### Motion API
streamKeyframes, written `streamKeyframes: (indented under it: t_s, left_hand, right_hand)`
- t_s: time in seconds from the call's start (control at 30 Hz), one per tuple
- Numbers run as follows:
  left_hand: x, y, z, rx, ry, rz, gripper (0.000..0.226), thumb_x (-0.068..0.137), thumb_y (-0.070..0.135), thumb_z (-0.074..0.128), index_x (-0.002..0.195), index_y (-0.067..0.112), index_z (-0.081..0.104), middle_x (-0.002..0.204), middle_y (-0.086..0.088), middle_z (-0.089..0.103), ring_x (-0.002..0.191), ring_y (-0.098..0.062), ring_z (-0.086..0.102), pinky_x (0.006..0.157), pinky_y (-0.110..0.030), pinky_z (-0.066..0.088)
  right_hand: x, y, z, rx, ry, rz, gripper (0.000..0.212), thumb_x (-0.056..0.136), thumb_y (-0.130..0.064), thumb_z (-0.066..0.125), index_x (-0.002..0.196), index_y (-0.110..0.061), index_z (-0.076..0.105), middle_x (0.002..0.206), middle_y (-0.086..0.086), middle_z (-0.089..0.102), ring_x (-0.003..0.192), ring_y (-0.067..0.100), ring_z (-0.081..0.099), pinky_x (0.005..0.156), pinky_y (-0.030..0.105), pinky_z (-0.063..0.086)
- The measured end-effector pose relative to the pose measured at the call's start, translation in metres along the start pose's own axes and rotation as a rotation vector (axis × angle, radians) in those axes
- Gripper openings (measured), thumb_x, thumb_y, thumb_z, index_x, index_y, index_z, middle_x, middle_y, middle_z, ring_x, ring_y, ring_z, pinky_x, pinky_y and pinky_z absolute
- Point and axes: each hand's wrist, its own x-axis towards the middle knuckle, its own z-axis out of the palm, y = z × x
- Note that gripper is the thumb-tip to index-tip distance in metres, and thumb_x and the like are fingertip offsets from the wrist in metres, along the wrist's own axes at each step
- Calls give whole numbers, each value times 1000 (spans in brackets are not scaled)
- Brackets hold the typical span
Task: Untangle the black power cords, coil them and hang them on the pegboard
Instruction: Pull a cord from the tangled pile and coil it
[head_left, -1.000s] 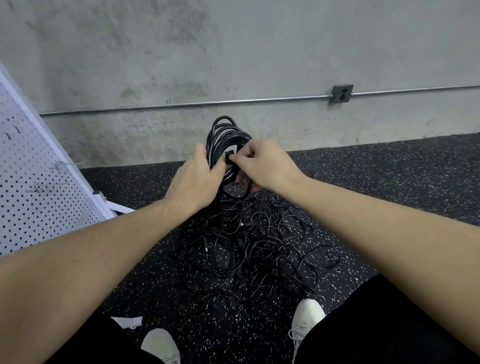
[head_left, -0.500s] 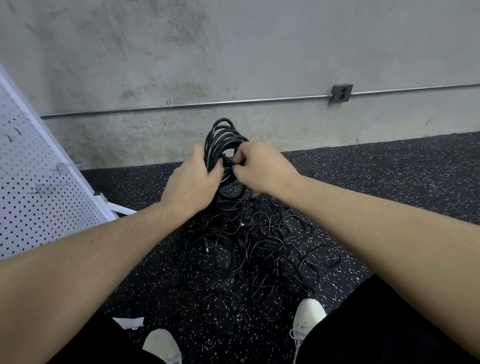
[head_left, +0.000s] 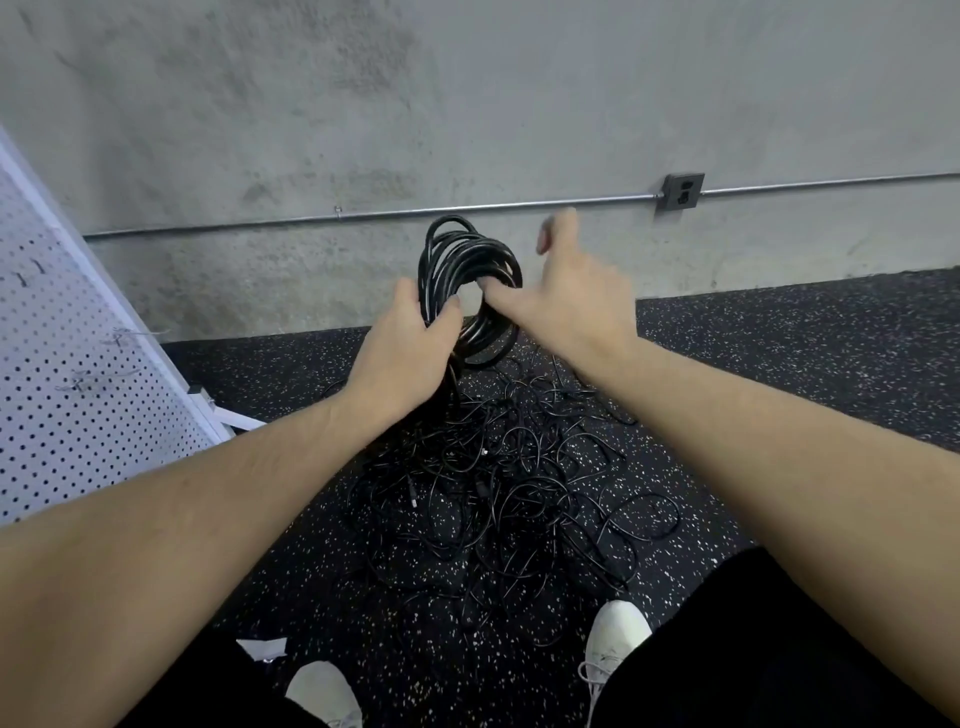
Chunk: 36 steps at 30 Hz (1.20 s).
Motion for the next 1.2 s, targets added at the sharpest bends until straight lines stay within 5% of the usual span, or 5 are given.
streamKeyframes:
  t_s: [0.27, 0.47, 0.63, 0.97, 1.2]
  left_hand:
    - [-5, -12, 6, -105, -234, 49, 17, 104, 33, 54, 120, 28, 55, 100, 22, 73, 98, 7, 67, 88, -19, 50]
    - [1, -11, 6, -178, -203, -13, 20, 105, 37, 51, 121, 27, 57, 108, 13, 66, 101, -2, 62, 82, -21, 45]
    - [-1, -14, 2, -264, -189, 18, 4, 106, 34, 52, 104, 36, 56, 91, 14, 65, 79, 6, 62, 74, -21, 45]
    - [-4, -24, -3, -273, -264, 23, 9, 107, 30, 52, 109, 36, 56, 78, 22, 67, 80, 3, 65, 81, -29, 51]
    - [4, -25, 0, -160, -188, -162, 18, 99, 55, 52, 106, 39, 55, 103, 2, 71, 97, -24, 70, 94, -49, 55]
  right_hand:
    - [-4, 16, 7, 1196, -646, 434, 55, 92, 3, 54, 135, -30, 48, 90, 6, 75, 86, 20, 72, 80, 46, 62]
    - [-3, 17, 0, 1414, -767, 528, 16, 97, -19, 55, 106, -10, 65, 88, 2, 69, 88, 16, 68, 79, 45, 61]
    - [1, 15, -1, 1510, -694, 687, 41, 108, -33, 30, 104, -11, 64, 88, 5, 69, 86, 18, 67, 91, 48, 52]
    - [6, 32, -3, 1347, -808, 616, 17, 94, -30, 59, 99, -15, 66, 96, 3, 72, 92, 19, 70, 95, 48, 55]
    - [5, 22, 9, 1315, -262, 658, 17, 105, -8, 50, 121, 0, 49, 98, 17, 70, 72, 24, 74, 69, 38, 65]
